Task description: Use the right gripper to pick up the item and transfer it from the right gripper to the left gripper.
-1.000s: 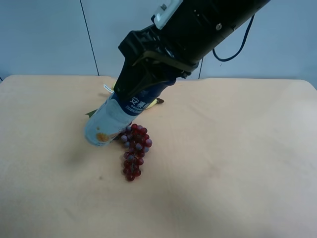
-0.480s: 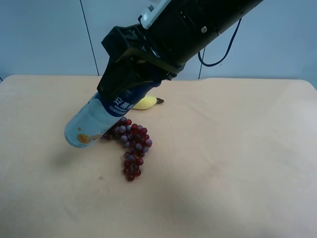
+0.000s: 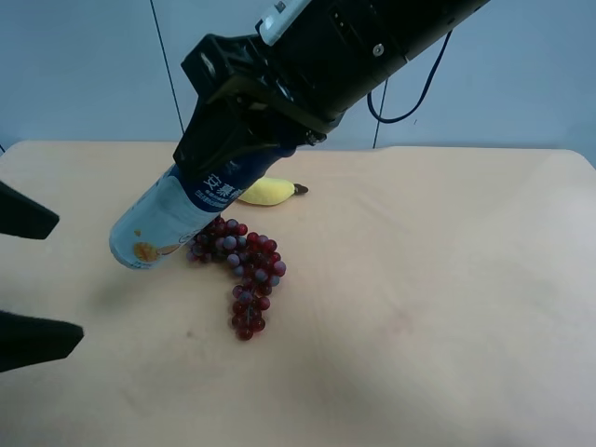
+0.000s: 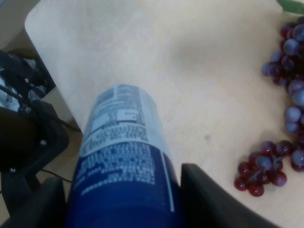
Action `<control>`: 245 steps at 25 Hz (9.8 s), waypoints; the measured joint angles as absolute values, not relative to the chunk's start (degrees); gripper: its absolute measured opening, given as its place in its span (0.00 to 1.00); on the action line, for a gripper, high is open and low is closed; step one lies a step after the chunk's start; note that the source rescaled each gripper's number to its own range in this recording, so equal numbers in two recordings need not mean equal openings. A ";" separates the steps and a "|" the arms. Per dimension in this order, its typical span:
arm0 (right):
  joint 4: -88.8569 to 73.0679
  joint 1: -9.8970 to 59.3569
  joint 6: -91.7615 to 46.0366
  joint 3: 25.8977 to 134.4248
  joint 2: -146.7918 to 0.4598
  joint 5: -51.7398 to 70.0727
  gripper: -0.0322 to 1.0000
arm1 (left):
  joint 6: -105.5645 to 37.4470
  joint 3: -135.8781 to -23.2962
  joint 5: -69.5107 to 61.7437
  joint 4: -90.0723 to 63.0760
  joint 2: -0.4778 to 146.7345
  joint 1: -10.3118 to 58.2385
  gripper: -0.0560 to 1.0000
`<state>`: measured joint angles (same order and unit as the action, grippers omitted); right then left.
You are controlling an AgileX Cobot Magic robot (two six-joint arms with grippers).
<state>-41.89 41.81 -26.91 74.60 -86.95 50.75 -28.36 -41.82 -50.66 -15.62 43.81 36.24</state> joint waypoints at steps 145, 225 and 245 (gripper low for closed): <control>-9.16 41.81 -17.76 62.64 -42.04 69.35 1.00 | -38.92 -49.12 -41.00 -13.36 62.97 44.66 0.08; 0.00 11.19 0.80 28.45 0.16 61.38 1.00 | -13.99 -49.12 -48.31 -4.78 62.97 33.74 0.08; 0.00 11.19 0.80 28.45 0.16 61.38 1.00 | -13.16 -56.56 -60.97 -5.98 74.04 12.67 0.08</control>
